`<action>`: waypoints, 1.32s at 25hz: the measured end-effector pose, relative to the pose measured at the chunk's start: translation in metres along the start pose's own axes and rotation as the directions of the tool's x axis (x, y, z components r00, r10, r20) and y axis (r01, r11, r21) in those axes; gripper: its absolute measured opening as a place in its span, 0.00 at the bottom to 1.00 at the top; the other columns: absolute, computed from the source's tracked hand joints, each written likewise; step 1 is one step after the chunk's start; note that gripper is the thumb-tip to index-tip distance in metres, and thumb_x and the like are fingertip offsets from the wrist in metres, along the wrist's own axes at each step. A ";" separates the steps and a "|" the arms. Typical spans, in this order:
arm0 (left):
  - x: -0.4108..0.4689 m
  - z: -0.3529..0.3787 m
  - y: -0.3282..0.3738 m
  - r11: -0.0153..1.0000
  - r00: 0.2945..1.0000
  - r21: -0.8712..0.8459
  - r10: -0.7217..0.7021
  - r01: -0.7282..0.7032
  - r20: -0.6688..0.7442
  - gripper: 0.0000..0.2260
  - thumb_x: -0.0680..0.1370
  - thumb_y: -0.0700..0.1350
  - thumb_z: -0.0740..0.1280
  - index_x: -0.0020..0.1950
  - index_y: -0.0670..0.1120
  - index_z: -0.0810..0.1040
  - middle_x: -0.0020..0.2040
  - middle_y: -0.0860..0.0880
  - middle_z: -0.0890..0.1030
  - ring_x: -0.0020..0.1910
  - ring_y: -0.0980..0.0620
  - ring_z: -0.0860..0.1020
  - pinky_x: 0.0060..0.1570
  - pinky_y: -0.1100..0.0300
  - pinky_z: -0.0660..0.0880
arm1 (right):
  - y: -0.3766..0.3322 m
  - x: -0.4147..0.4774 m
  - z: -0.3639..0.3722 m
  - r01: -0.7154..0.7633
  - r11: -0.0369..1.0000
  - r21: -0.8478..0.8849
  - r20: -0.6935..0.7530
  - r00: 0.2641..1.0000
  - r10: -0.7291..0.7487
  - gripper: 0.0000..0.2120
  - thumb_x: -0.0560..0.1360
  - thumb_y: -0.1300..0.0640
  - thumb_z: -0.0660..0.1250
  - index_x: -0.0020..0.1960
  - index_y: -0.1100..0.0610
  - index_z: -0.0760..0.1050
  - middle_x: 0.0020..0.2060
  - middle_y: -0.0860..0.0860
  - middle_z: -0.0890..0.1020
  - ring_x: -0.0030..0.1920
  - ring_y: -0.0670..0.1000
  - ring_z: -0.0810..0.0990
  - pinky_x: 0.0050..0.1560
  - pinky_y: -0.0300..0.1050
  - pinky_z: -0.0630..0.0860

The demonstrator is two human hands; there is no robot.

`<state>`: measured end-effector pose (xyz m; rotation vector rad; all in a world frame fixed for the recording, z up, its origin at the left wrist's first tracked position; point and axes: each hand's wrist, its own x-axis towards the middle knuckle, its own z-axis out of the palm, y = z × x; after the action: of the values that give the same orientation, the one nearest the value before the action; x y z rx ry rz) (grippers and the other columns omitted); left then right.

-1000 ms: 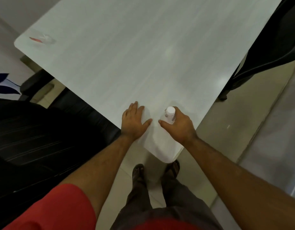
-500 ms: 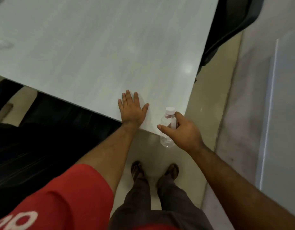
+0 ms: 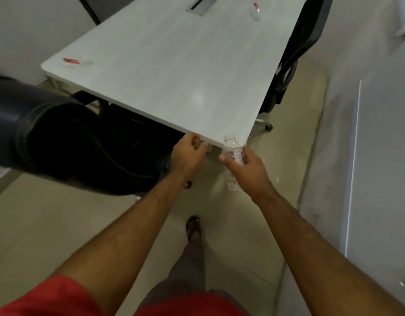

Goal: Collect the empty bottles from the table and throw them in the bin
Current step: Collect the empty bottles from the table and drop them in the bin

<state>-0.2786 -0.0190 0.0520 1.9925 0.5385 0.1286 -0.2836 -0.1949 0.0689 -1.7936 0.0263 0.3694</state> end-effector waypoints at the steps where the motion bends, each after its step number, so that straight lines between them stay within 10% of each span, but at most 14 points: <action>1: -0.031 -0.014 -0.003 0.999 1.000 -0.044 0.001 -0.002 -0.019 0.13 0.75 0.49 0.69 0.59 0.47 0.78 0.49 0.52 0.80 0.51 0.52 0.80 0.50 0.56 0.78 | 0.004 -0.023 0.005 0.009 0.999 0.032 0.015 1.000 -0.010 0.16 0.68 0.42 0.76 0.51 0.47 0.79 0.37 0.43 0.82 0.37 0.46 0.81 0.40 0.45 0.77; 18: -0.253 -0.380 -0.166 0.966 0.944 -0.254 -0.136 0.058 -0.301 0.13 0.78 0.44 0.68 0.63 0.47 0.76 0.50 0.50 0.81 0.46 0.58 0.80 0.40 0.71 0.76 | -0.047 -0.256 0.348 0.081 0.996 0.023 0.388 0.918 -0.084 0.10 0.75 0.50 0.72 0.54 0.52 0.78 0.41 0.48 0.82 0.37 0.42 0.81 0.34 0.34 0.78; 26: -0.216 -0.578 -0.256 0.962 0.906 -0.268 -0.161 0.055 -0.392 0.14 0.77 0.44 0.69 0.62 0.46 0.76 0.55 0.47 0.81 0.55 0.52 0.80 0.53 0.61 0.77 | -0.095 -0.260 0.560 0.024 0.993 0.112 0.496 0.865 -0.077 0.23 0.67 0.40 0.75 0.54 0.53 0.79 0.37 0.48 0.81 0.35 0.47 0.79 0.34 0.44 0.76; 33: -0.088 -0.679 -0.313 0.972 0.902 -0.227 -0.157 0.068 -0.401 0.15 0.77 0.44 0.69 0.64 0.47 0.76 0.57 0.48 0.81 0.57 0.53 0.79 0.58 0.56 0.78 | -0.131 -0.163 0.701 0.083 0.992 0.099 0.467 0.876 -0.120 0.12 0.75 0.50 0.72 0.57 0.50 0.77 0.47 0.50 0.84 0.46 0.49 0.83 0.45 0.44 0.82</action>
<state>-0.6717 0.6202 0.1116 1.7257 0.8764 0.5282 -0.5745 0.4753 0.0899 -1.5807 -0.3930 0.7129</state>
